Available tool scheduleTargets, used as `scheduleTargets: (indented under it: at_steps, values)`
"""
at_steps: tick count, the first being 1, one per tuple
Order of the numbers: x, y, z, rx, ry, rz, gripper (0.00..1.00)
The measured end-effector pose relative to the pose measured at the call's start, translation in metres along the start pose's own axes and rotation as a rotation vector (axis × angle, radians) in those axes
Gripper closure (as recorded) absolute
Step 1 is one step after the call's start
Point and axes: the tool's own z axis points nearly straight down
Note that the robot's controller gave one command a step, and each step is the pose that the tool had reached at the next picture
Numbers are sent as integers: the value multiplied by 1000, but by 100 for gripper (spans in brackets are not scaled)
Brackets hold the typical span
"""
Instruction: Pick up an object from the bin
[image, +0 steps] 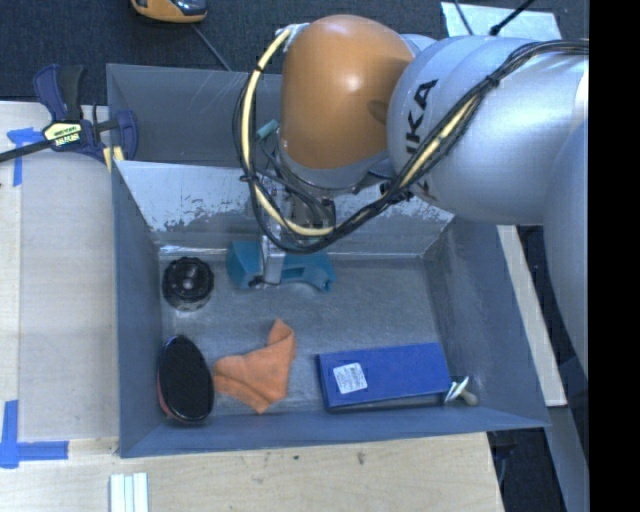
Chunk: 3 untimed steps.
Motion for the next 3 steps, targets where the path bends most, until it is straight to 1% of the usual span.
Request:
scheduleTargets:
  at_steps: [1,2,3]
  values:
    - [-1,-1,-6,-2,-8,3,0]
    - [23,-6,43,-2,-13,-24,0]
    - [54,1,90,-1,-7,-24,0]
